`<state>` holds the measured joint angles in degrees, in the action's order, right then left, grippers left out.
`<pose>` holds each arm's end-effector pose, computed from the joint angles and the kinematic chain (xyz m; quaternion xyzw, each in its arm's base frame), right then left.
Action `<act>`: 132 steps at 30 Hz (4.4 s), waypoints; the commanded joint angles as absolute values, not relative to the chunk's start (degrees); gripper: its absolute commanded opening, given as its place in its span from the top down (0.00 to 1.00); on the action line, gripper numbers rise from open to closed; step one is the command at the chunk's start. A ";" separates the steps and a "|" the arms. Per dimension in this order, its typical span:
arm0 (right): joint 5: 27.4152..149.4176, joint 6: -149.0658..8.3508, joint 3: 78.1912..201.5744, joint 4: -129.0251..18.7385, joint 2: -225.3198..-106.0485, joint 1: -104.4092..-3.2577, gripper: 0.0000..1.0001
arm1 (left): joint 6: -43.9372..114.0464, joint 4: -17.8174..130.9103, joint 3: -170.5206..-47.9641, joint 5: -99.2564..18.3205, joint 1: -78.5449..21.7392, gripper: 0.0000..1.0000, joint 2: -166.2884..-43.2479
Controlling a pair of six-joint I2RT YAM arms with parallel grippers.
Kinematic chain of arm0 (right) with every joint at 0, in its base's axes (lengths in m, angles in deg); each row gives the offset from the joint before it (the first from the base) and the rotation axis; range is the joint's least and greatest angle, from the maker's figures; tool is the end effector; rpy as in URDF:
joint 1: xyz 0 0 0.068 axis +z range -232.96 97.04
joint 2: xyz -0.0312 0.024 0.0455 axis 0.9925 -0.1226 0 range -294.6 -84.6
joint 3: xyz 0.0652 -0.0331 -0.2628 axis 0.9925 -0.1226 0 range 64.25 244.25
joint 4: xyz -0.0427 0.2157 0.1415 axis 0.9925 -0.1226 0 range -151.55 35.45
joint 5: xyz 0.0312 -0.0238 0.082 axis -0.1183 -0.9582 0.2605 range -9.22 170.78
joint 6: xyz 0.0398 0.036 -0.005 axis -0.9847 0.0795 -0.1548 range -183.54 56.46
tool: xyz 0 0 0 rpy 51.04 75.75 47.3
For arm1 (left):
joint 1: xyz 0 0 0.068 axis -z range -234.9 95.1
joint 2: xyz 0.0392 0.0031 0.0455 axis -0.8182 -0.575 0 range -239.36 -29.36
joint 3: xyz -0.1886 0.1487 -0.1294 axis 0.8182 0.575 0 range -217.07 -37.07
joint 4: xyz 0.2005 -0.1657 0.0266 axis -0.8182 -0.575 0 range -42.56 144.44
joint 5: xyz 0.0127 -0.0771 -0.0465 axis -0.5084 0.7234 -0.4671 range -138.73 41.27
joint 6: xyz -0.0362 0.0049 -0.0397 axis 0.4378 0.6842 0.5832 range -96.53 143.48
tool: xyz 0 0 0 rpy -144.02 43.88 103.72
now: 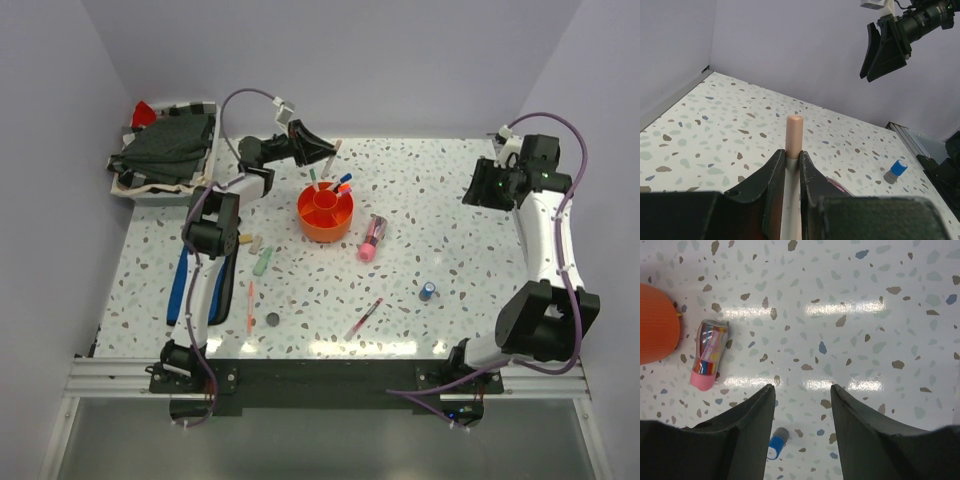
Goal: Sort the stationery into containers
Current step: Place the pen in the storage box, then pick up the pen from the center of the board.
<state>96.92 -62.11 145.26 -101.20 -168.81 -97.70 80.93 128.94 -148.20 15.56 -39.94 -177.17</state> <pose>0.3034 -0.0695 0.3397 0.0599 0.9293 0.0828 0.3550 0.5196 -0.1722 0.2107 0.3104 0.5203 -0.6380 0.4753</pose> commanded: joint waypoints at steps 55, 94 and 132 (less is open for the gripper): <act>111.26 -56.17 138.34 -101.22 -156.13 -97.03 0.44 | 65.73 136.52 -120.76 20.00 -46.19 0.00 -141.44; 104.77 14.86 119.71 -97.00 -170.56 -39.72 0.43 | 5.99 23.24 -101.93 -34.40 -49.63 0.00 -108.37; 101.34 3.08 114.35 -94.01 -174.25 -28.29 0.58 | 12.93 30.71 -94.82 -45.39 -51.12 0.00 -101.70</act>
